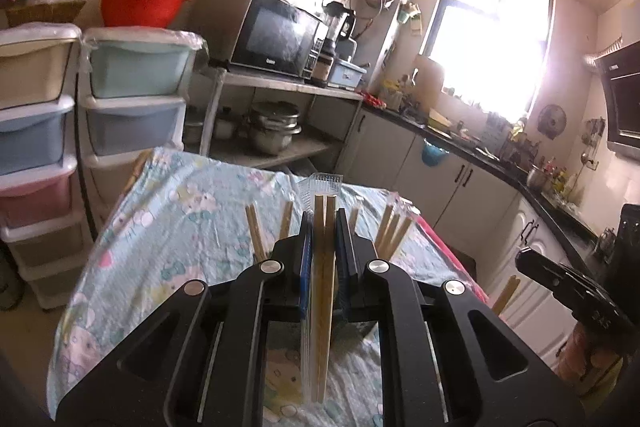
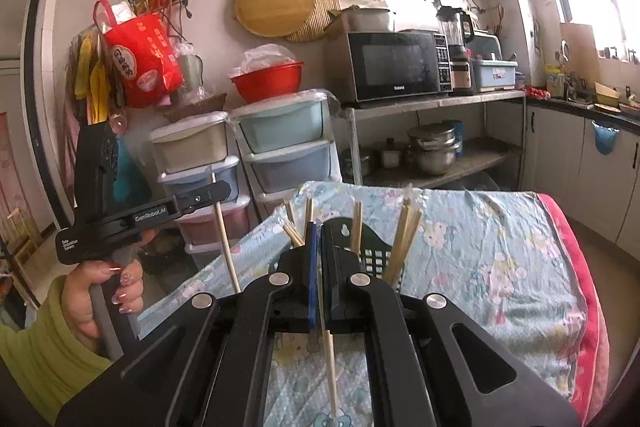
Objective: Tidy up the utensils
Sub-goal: 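Lift the held chopsticks upright with both tools and carry them above the caddy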
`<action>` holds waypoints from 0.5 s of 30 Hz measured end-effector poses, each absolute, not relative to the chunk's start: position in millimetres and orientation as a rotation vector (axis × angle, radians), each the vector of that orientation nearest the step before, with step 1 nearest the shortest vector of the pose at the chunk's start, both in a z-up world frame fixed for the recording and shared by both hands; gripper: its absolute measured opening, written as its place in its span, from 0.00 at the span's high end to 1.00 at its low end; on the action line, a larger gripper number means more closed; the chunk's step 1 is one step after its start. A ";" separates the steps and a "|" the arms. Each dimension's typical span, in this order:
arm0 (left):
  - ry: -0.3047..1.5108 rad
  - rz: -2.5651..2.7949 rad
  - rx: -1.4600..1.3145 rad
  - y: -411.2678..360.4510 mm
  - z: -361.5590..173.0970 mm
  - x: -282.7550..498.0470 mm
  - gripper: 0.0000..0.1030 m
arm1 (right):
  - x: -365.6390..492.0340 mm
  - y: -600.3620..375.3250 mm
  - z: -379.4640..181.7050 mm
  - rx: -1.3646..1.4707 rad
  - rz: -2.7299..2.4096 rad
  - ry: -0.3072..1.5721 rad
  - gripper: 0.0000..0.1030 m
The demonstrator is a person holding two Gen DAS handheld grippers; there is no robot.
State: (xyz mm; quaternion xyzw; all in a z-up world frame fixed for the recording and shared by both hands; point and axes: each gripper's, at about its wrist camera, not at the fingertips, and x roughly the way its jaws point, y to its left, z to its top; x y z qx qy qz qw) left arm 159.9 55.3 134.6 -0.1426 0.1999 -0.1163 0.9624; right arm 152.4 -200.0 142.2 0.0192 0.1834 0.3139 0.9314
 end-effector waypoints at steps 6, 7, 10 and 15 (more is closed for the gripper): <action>0.376 -0.230 -0.287 59.2 149.0 163.6 0.93 | 157.1 -191.8 155.3 0.032 0.649 0.346 0.98; 0.368 -0.230 -0.289 59.5 152.8 163.9 0.93 | 158.5 -189.9 158.5 0.031 0.652 0.340 0.98; 0.342 -0.227 -0.287 61.0 163.2 166.3 0.93 | 161.4 -184.8 167.6 0.030 0.658 0.319 0.98; 0.296 -0.218 -0.277 60.1 182.4 170.7 0.93 | 166.1 -177.3 185.3 0.030 0.666 0.275 0.98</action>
